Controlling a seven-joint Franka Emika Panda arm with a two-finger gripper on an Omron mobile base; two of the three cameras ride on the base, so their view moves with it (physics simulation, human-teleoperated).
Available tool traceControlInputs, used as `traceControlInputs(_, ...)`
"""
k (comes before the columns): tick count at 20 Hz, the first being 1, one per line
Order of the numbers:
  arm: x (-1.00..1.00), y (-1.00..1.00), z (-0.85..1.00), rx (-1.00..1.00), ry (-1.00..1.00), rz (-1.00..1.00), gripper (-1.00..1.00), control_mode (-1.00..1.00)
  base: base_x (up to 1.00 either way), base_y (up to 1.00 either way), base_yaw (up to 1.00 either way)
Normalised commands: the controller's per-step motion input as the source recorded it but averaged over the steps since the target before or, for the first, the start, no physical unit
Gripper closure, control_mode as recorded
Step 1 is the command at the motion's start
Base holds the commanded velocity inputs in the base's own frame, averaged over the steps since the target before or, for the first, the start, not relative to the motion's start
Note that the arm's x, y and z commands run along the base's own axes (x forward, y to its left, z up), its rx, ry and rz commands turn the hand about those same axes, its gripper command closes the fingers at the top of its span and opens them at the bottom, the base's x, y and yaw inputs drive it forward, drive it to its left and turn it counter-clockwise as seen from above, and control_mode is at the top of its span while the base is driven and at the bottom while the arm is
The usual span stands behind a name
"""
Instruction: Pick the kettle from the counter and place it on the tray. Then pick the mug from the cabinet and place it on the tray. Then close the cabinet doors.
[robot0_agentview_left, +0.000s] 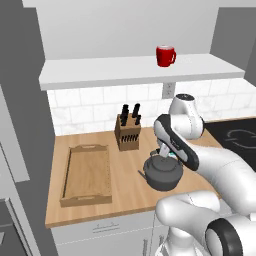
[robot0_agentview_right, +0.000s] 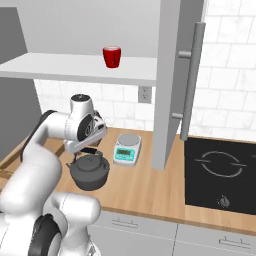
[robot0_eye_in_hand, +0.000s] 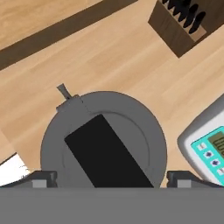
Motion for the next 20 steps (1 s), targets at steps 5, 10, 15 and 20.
traceControlInputs(5,0.43,0.0,-0.26,-0.02,0.02,0.0,-1.0,-1.0,0.0,0.0,0.0)
traceControlInputs(10,0.04,0.0,-0.29,0.0,0.0,0.01,-1.0,-1.0,0.0,0.0,0.0)
traceControlInputs(15,-0.01,0.0,-0.14,0.0,0.0,0.01,1.0,-1.0,0.0,0.0,0.0)
traceControlInputs(20,-0.48,0.1,0.22,-0.02,-0.02,-0.01,1.0,-1.0,0.0,0.0,0.0)
